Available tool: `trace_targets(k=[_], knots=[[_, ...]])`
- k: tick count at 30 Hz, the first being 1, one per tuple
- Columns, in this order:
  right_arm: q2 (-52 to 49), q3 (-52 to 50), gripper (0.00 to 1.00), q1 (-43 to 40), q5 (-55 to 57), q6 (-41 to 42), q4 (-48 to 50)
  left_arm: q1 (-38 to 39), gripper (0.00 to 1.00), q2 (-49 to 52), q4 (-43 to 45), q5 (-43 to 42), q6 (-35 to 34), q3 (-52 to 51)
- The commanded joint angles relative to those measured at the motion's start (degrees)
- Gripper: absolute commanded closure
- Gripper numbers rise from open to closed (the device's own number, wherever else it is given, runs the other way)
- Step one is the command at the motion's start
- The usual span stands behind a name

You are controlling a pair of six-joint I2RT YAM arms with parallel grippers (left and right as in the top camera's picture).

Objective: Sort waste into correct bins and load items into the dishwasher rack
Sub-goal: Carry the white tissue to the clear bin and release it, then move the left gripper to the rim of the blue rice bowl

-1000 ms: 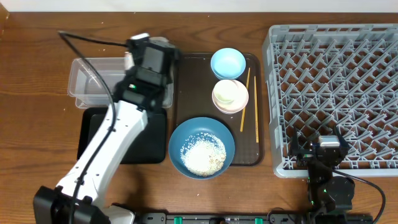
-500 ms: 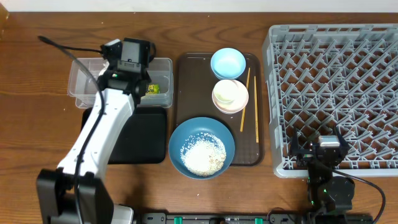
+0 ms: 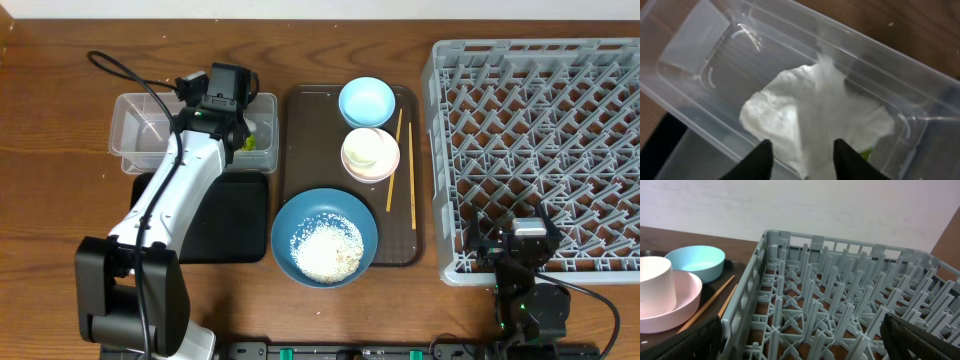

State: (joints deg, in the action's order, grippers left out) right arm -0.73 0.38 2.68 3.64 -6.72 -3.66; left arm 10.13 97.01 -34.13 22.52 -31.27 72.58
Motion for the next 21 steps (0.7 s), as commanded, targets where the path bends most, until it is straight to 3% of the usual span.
trace_targets(k=[1,4,7,14,21], knots=[[0.0,-0.1,0.01,-0.4,0.4,-0.2,-0.2,-0.2,0.53,-1.9,-0.1,-1.6,-0.1,-0.2],[0.0,-0.1,0.01,-0.4,0.4,-0.2,-0.2,-0.2,0.51,-4.0,-0.1,-5.6,0.0,-0.2],[0.0,-0.1,0.01,-0.4,0.4,-0.2,-0.2,-0.1,0.50,-7.7,-1.0,-15.5,0.6,-0.2],[0.0,-0.1,0.01,-0.4,0.4,-0.2,-0.2,1.6,0.50,-15.5,-9.4,-33.2,1.0,-0.2],[0.0,-0.1,0.01,-0.4,0.4,-0.2,-0.2,8.2,0.51,-19.8,-22.5,-36.7,3.2,-0.2]])
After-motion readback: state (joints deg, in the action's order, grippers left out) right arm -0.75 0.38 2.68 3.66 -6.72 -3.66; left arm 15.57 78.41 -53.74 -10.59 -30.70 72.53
